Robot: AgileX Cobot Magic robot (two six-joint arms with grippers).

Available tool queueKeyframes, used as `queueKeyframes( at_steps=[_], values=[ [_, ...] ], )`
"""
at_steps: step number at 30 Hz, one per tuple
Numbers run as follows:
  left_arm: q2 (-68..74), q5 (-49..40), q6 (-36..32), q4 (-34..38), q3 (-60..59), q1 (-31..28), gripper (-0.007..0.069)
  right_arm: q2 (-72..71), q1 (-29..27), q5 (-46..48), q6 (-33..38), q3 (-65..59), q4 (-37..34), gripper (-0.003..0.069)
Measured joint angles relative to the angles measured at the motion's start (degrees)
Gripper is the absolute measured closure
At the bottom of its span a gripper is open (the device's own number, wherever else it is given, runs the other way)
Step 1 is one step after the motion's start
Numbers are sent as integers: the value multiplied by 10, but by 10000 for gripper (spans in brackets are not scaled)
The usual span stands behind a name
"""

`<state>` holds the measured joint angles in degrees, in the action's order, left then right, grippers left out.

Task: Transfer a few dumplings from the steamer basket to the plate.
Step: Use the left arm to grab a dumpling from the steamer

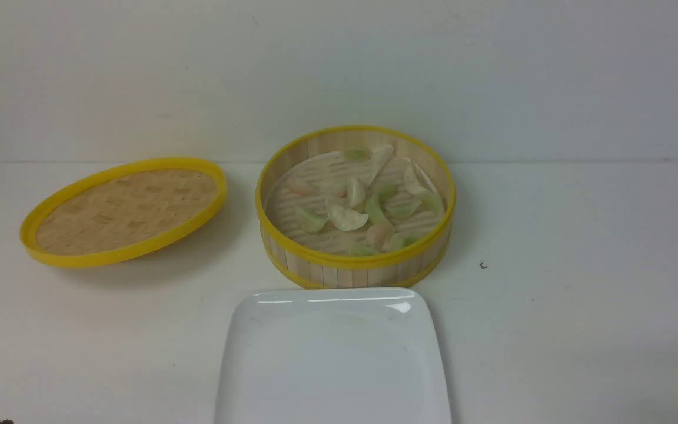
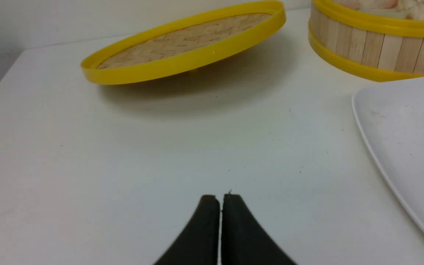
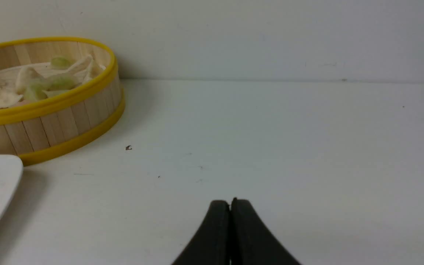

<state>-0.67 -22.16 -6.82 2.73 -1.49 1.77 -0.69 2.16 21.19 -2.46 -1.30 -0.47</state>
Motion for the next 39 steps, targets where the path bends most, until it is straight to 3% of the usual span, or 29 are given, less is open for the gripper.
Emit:
queueKeyframes(
  at_steps=[20,26,32,35,39],
  values=[
    [0,6,0,-7,0,0,631,0,0,0,0,0,0,673],
    [0,146,64,136,-2,0,631,0,0,0,0,0,0,673],
    [0,355,106,296,13,0,631,0,0,-13,-5,-1,-19,673],
    [4,323,113,298,70,0,631,0,0,-59,-29,-3,-71,673],
    [102,135,112,261,239,0,631,0,0,-166,-88,-3,-214,673]
  ],
)
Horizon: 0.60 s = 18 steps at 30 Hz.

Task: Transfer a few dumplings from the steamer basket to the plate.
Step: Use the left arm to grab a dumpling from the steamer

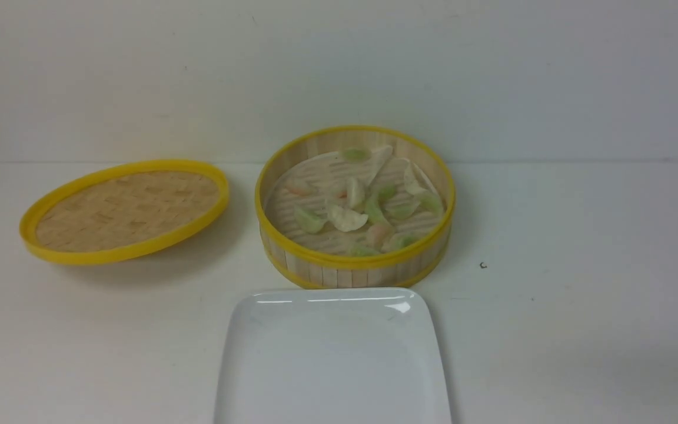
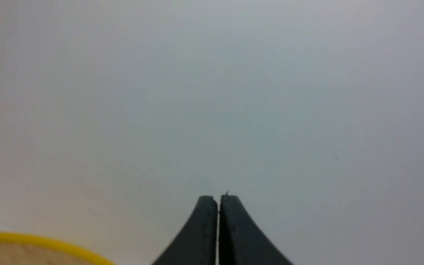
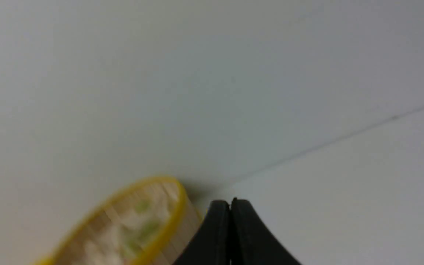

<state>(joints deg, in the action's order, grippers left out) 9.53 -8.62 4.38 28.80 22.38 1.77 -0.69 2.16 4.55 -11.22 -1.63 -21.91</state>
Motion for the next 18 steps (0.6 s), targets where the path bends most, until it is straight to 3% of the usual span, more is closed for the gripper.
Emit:
queueKeyframes(
  at_steps=[1,2,6,10,14,18],
  values=[
    [57,-95,-9,-6,65,0,631,0,0,-26,-7,0,-33,673],
    [66,-95,-9,-6,65,0,631,0,0,-29,-7,0,-38,673],
    [262,-335,-97,-3,243,0,631,0,0,-65,-14,0,-89,673],
    [411,-429,-188,29,308,1,631,0,1,-51,-16,2,-91,673],
    [556,-440,-257,50,340,17,631,13,8,130,-1,82,-77,673],
    [659,-436,-277,39,396,74,631,106,12,319,35,221,-20,673]
  ],
)
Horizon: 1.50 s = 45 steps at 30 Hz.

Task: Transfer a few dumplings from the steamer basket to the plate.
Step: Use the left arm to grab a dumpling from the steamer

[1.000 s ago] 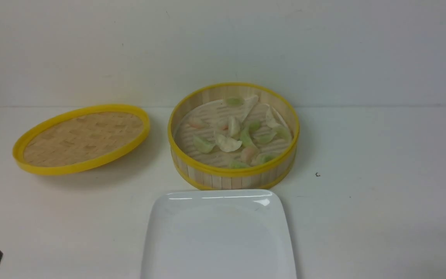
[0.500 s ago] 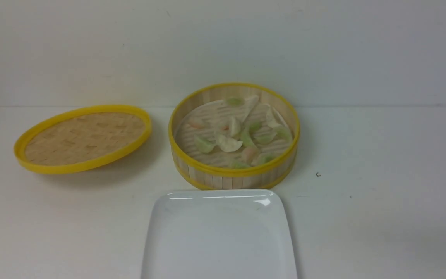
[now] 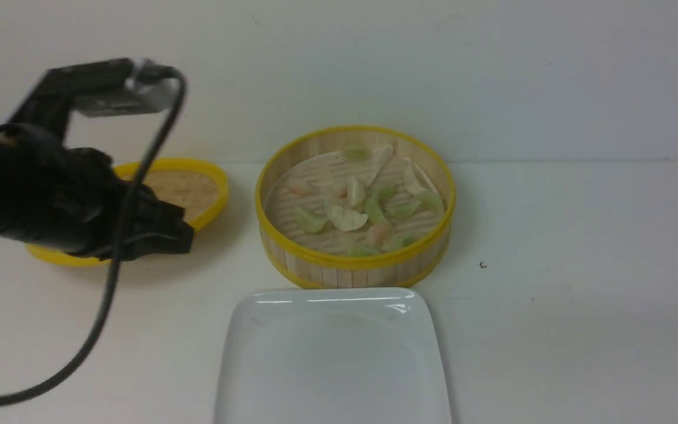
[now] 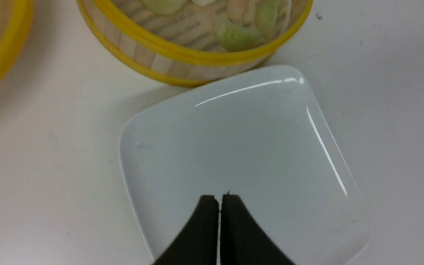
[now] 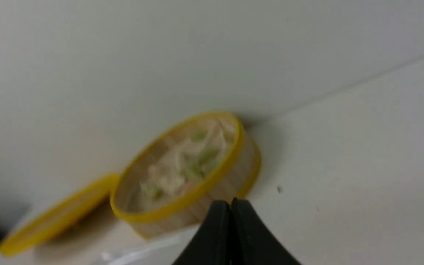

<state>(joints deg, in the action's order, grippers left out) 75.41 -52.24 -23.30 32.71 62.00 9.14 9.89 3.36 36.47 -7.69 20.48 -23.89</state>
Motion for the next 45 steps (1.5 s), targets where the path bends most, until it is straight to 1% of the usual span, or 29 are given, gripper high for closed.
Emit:
queueKeyframes(
  at_steps=[2,4,8,12,16,18,19,20,22,23,25,26,29,33,35,37,39,40,41,42,45],
  values=[
    [58,1,-3,-10,47,33,631,80,0,109,21,75,36,673],
    [104,1,-5,-21,92,53,631,137,0,177,43,131,66,673],
    [182,2,-13,-42,172,74,631,201,0,233,65,192,97,673],
    [244,4,-28,-66,233,85,613,215,0,239,69,202,97,673],
    [335,18,-30,-80,310,98,502,217,0,238,69,203,78,673],
    [370,32,-30,-83,342,102,414,217,0,235,69,203,72,673],
    [397,43,-30,-85,363,103,355,217,0,233,69,203,68,673],
    [401,44,-29,-86,365,103,355,217,0,233,69,203,67,673],
    [440,60,-24,-86,395,104,270,217,0,233,69,203,64,673],
    [457,65,-20,-86,407,104,244,217,0,233,69,203,63,673],
    [489,73,-18,-86,429,104,210,217,0,232,69,203,62,673],
    [506,75,-18,-86,438,105,206,217,0,232,69,203,62,673],
    [534,75,-18,-88,456,108,204,217,0,231,69,203,62,673],
    [557,76,-18,-91,462,114,243,217,0,231,69,203,62,673],
    [565,76,-17,-91,463,118,315,218,0,231,69,203,62,673],
    [564,76,-15,-91,467,118,414,217,0,231,69,203,62,673],
    [560,65,-14,-90,473,118,461,217,0,231,69,203,62,673],
    [559,62,-14,-90,474,118,464,217,0,231,69,203,62,673],
    [551,43,-14,-92,482,118,489,217,0,231,70,203,62,673],
    [549,36,-13,-93,485,118,489,217,0,231,71,203,62,673],
    [516,-31,1,-95,512,118,489,217,0,232,77,203,60,673]
  ],
)
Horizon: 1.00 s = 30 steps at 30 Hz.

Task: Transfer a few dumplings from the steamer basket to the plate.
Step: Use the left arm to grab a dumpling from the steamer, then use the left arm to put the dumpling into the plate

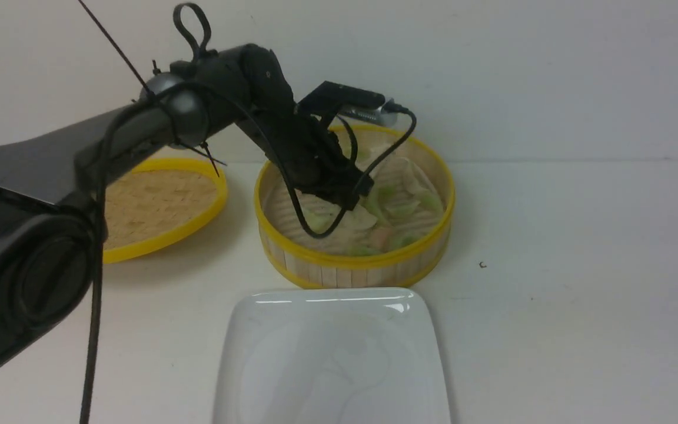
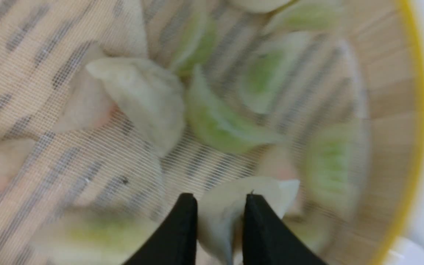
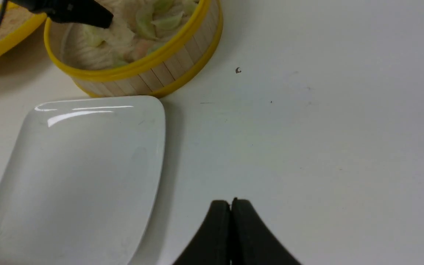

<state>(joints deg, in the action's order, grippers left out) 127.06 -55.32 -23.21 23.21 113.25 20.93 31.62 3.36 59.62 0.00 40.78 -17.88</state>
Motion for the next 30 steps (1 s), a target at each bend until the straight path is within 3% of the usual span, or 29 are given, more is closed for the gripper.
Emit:
queueKeyframes(
  at_steps=[10,13,19,23,29,30],
  values=[
    [-153,-150,17,-6,27,1,489,0,0,9,3,0,-2,673],
    [-196,-150,37,-16,-20,1,489,0,0,10,3,0,-2,673],
    [-271,-149,54,-23,-247,4,491,0,0,13,11,0,-2,673],
    [-266,-73,54,-26,-399,17,491,0,0,13,30,0,-2,673],
    [-230,-8,54,-27,-454,25,478,23,0,7,43,2,-8,673],
    [-224,0,54,-27,-454,25,443,43,0,8,57,9,-14,673]
  ],
)
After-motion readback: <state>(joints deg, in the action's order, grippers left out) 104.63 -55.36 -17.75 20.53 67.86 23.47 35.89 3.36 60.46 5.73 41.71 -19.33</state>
